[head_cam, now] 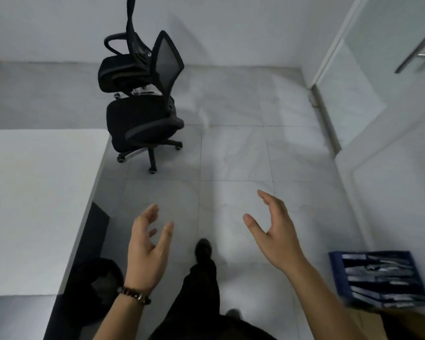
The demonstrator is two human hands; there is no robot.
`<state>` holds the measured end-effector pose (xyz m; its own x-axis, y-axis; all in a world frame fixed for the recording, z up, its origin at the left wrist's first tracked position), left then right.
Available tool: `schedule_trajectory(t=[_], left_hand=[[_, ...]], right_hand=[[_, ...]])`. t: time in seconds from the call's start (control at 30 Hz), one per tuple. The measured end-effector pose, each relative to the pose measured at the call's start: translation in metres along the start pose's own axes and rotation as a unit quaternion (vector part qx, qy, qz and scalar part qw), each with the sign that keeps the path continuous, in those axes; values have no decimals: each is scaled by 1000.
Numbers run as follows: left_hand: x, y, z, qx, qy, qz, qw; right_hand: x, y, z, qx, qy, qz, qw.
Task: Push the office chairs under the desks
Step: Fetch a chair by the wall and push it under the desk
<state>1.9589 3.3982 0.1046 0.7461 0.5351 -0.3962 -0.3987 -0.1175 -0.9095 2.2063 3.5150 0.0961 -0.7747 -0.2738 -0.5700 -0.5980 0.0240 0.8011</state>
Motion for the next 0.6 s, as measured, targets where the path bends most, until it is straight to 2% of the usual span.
schedule_trajectory(t=[0.23, 0.47, 0.6], left_hand=[[85, 40, 212, -29, -2, -13, 999], [129, -1, 455, 12, 40, -8, 999], [158, 3, 560, 12, 49, -3, 999]], right_hand=[[8, 28, 233, -13, -1, -31, 999], [-29, 102, 434, 1, -34, -16, 999], [-28, 107, 539, 18, -37, 16, 999]])
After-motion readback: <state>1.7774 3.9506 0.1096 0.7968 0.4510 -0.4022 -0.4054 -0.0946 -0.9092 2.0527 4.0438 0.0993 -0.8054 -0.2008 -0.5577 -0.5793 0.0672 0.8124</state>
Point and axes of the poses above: each hand's wrist, its own z-axis towards the middle knuckle, its own x-axis out of the palm, y = z × x, the point moved 2 cm from there along z, towards the middle knuckle, and after that the axes turned 9 degrees about x, right-handed, at the moved point
